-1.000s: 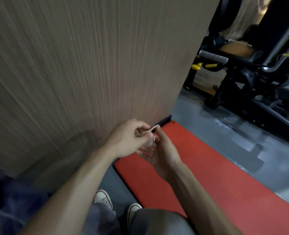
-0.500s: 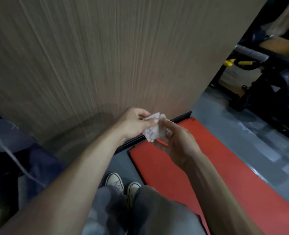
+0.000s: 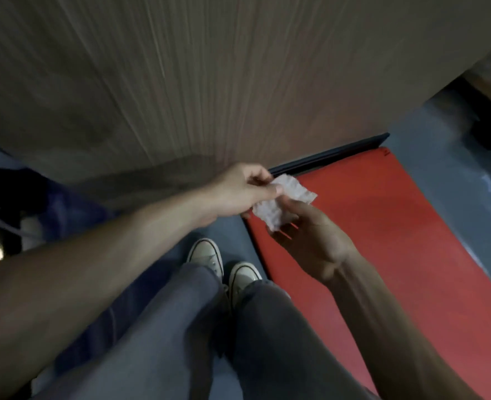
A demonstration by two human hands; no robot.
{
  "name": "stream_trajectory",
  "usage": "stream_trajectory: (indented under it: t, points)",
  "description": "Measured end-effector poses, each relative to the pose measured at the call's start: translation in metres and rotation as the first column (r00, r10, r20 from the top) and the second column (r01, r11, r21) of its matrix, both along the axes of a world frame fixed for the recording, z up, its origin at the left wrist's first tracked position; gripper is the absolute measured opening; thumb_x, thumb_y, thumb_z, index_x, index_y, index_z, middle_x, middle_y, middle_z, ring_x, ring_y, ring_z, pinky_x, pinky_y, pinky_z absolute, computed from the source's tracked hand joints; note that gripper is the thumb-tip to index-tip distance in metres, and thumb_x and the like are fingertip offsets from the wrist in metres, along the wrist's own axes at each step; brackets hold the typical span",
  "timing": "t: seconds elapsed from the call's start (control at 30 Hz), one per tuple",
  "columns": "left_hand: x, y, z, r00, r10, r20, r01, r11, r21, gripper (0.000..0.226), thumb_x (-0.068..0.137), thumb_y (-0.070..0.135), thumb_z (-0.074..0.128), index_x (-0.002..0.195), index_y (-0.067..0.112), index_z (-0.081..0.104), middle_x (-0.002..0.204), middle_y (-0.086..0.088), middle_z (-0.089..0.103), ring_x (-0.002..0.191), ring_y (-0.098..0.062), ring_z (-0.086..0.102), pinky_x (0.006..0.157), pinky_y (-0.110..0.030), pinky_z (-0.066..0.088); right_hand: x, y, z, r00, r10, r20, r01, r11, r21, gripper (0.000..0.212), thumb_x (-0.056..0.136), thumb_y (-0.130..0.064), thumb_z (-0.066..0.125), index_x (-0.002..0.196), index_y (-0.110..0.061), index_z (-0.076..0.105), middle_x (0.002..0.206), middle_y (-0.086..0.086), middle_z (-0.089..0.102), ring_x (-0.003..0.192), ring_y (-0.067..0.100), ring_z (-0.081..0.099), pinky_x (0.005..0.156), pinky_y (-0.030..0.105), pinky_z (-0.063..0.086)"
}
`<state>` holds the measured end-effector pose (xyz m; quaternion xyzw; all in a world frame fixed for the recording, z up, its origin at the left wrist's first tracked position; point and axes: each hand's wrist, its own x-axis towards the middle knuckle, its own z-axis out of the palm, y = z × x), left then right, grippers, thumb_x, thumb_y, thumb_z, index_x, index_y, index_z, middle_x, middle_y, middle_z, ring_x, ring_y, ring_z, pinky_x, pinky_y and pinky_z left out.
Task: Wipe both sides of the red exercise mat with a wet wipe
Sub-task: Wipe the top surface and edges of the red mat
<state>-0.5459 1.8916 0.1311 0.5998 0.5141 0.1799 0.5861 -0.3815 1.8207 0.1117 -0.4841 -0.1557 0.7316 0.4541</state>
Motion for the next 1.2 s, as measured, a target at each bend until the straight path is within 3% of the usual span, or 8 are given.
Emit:
stream_trajectory:
  t: [0.2,0.33,0.47,0.57,0.7,0.83,1.07,1.2]
  points:
    - [-0.047,-0.004,-0.130,0.979,0.131,-0.156,-0.162,0.965,-0.207,0.010,0.102,0.024,0.062,0.098,0.017,0.068,0.082,0.002,0.072,0.065,-0.012,0.063,0.059,-0.026,0.048,0.046,0.015,-0.126,0.800,0.063,0.596,0.017,0.992,-0.128,0.019,0.081,-0.007,0.071,0.099,-0.003,0.074,0.092,0.019,0.073,0.080,0.029,0.069,0.072,0.038,0.059]
    - [-0.051,-0.005,-0.190,0.965,0.165,-0.205,-0.220,0.934,-0.282,0.008,0.100,0.020,0.063,0.095,0.017,0.068,0.077,0.003,0.070,0.059,-0.010,0.062,0.056,-0.024,0.046,0.066,0.067,-0.184,0.425,0.318,0.848,-0.359,0.919,-0.164,0.023,0.093,-0.029,0.066,0.076,-0.016,0.076,0.074,0.005,0.073,0.067,0.016,0.064,0.065,0.031,0.051]
    - [-0.043,0.003,-0.221,0.952,0.259,-0.163,-0.302,0.887,-0.350,0.009,0.102,0.022,0.061,0.103,0.015,0.066,0.082,0.000,0.071,0.064,-0.012,0.062,0.057,-0.024,0.046,0.051,0.137,-0.191,0.032,0.059,0.998,-0.563,0.826,-0.030,0.049,0.088,-0.049,0.050,0.060,-0.009,0.058,0.054,0.006,0.048,0.061,0.000,0.048,0.050,0.023,0.034]
    - [-0.039,0.004,-0.233,0.921,0.364,-0.141,-0.390,0.846,-0.364,0.008,0.101,0.022,0.062,0.099,0.017,0.067,0.078,0.002,0.071,0.061,-0.012,0.062,0.060,-0.026,0.047,0.038,0.166,-0.208,0.001,-0.127,0.992,-0.640,0.762,0.098,0.053,0.094,-0.048,0.044,0.074,-0.003,0.063,0.063,0.013,0.058,0.065,0.012,0.063,0.058,0.036,0.039]
    - [-0.040,-0.003,-0.235,0.925,0.357,-0.129,-0.378,0.838,-0.393,0.012,0.102,0.020,0.059,0.104,0.011,0.068,0.080,-0.001,0.070,0.062,-0.013,0.060,0.058,-0.024,0.046,0.019,0.168,-0.248,-0.086,-0.095,0.992,-0.753,0.658,-0.002,0.035,0.099,-0.051,0.050,0.100,-0.023,0.073,0.091,0.002,0.075,0.090,0.024,0.072,0.068,0.024,0.047]
    - [-0.046,-0.006,-0.243,0.918,0.360,-0.168,-0.397,0.825,-0.401,0.010,0.101,0.021,0.062,0.099,0.015,0.069,0.080,0.000,0.071,0.060,-0.012,0.063,0.060,-0.026,0.048,0.011,0.146,-0.264,-0.001,-0.071,0.997,-0.854,0.519,0.036,0.034,0.096,-0.031,0.054,0.127,-0.031,0.066,0.121,-0.004,0.071,0.108,0.024,0.070,0.088,0.042,0.056]
    - [-0.040,-0.007,-0.240,0.911,0.391,-0.135,-0.411,0.821,-0.396,0.008,0.100,0.022,0.062,0.095,0.020,0.068,0.077,0.003,0.072,0.059,-0.011,0.063,0.059,-0.026,0.047,0.039,0.069,-0.245,-0.081,-0.026,0.996,-0.996,-0.033,-0.082,0.032,0.086,-0.001,0.051,0.106,-0.010,0.075,0.120,0.014,0.069,0.111,0.030,0.067,0.093,0.038,0.056]
    - [-0.035,-0.008,-0.233,0.896,0.436,-0.088,-0.434,0.813,-0.388,0.009,0.102,0.018,0.059,0.104,0.013,0.067,0.081,-0.002,0.069,0.062,-0.014,0.059,0.058,-0.025,0.045,0.011,0.121,-0.233,-0.107,-0.066,0.992,-0.992,0.072,-0.102,0.036,0.090,-0.015,0.044,0.116,-0.015,0.069,0.116,0.013,0.071,0.099,0.033,0.071,0.082,0.043,0.059]
